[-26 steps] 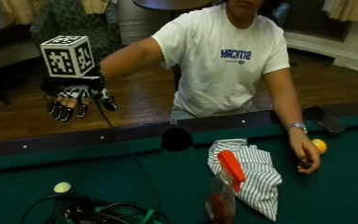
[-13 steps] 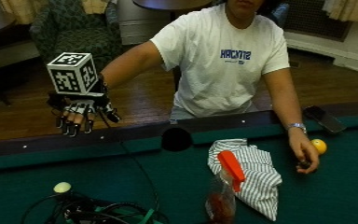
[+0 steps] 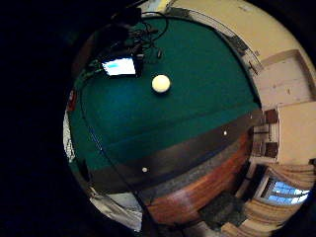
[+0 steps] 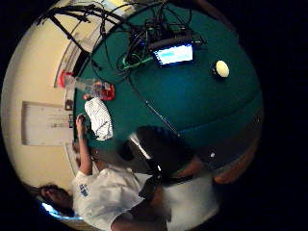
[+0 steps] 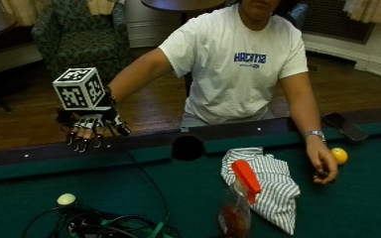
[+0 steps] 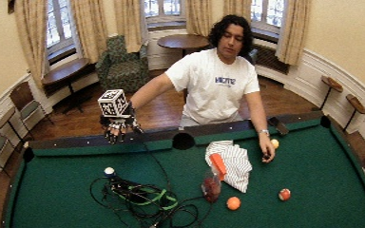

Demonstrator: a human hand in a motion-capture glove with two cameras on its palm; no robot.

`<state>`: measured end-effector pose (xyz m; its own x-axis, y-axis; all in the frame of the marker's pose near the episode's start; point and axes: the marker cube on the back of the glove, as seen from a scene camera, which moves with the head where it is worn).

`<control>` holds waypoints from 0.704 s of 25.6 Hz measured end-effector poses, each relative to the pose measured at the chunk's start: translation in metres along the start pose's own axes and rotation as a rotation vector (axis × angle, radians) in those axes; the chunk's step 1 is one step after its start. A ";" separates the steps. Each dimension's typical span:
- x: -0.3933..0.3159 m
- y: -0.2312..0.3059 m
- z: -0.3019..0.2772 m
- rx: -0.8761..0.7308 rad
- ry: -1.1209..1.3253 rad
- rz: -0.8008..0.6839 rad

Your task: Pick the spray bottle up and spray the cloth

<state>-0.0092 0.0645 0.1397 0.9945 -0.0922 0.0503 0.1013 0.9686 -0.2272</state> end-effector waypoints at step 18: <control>-0.049 0.024 0.022 -0.055 -0.593 -0.147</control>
<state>-0.0561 0.0970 0.1537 0.7865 -0.0643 0.6143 0.2535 0.9405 -0.2261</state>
